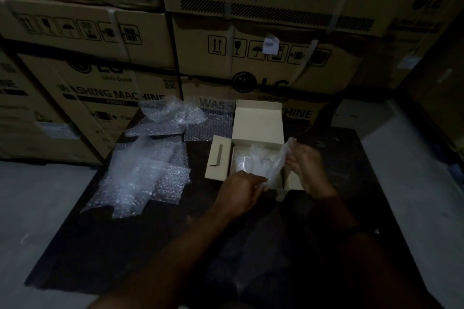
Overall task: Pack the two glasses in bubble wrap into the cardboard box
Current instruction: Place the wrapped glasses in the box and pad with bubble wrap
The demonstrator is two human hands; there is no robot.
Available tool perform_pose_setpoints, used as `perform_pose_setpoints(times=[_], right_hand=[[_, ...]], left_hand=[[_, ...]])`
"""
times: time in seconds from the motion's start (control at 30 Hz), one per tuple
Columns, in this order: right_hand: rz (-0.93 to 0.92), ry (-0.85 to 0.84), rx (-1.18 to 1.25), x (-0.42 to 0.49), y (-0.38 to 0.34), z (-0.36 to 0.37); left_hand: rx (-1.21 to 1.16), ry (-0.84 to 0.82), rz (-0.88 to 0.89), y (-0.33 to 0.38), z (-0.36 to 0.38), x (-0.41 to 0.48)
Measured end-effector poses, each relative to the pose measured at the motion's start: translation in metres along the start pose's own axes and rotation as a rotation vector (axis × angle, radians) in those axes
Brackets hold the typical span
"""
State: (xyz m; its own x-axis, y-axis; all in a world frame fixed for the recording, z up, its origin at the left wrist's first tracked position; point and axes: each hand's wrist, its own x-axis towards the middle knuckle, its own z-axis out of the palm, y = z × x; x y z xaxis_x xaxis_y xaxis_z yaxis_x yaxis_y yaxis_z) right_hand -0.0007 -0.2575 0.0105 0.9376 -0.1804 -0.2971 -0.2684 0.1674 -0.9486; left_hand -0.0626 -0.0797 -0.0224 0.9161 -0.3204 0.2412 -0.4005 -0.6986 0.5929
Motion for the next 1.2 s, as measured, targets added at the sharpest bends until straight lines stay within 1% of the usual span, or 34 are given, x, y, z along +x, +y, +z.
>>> perform_pose_setpoints(times=[0.07, 0.13, 0.23, 0.4, 0.5, 0.6, 0.67, 0.73, 0.8, 0.87, 0.9, 1.03, 1.13, 1.2], right_hand=[[-0.071, 0.062, -0.212, 0.008, -0.002, -0.007], [-0.090, 0.117, -0.353, 0.020, -0.003, -0.014], [-0.153, 0.085, -0.492, 0.041, -0.004, -0.021], [-0.227, -0.126, -0.787, 0.068, 0.000, -0.027], [-0.335, -0.245, -1.038, 0.080, 0.001, -0.026], [-0.429, -0.371, -1.289, 0.091, 0.004, -0.023], [-0.478, -0.458, -1.412, 0.096, 0.007, -0.021], [-0.562, -0.560, -1.536, 0.101, 0.009, -0.020], [-0.660, -0.646, -1.676, 0.103, 0.010, -0.020], [-0.715, -0.663, -1.818, 0.101, 0.008, -0.019], [-0.724, -0.656, -1.874, 0.100, 0.006, -0.019], [-0.646, -0.660, -1.993, 0.101, 0.004, -0.019], [-0.531, -0.701, -2.025, 0.103, 0.002, -0.017], [-0.447, -0.749, -1.955, 0.104, -0.002, -0.017]], left_hand=[[0.088, -0.010, 0.031, 0.004, 0.016, 0.008], [0.174, -0.003, 0.062, 0.009, 0.029, 0.015], [0.269, -0.036, 0.085, 0.017, 0.041, 0.025], [0.329, -0.204, -0.009, 0.021, 0.052, 0.040], [0.353, -0.363, -0.062, 0.023, 0.056, 0.047], [0.266, -0.461, -0.133, 0.019, 0.060, 0.052], [0.200, -0.522, -0.195, 0.015, 0.062, 0.052], [0.170, -0.534, -0.202, 0.014, 0.062, 0.053], [0.170, -0.471, -0.176, 0.015, 0.060, 0.052], [0.221, -0.387, -0.140, 0.015, 0.058, 0.051], [0.239, -0.375, -0.133, 0.015, 0.058, 0.051], [0.296, -0.475, -0.136, 0.017, 0.061, 0.054], [0.341, -0.501, -0.136, 0.021, 0.059, 0.059], [0.292, -0.501, -0.150, 0.020, 0.056, 0.058]])
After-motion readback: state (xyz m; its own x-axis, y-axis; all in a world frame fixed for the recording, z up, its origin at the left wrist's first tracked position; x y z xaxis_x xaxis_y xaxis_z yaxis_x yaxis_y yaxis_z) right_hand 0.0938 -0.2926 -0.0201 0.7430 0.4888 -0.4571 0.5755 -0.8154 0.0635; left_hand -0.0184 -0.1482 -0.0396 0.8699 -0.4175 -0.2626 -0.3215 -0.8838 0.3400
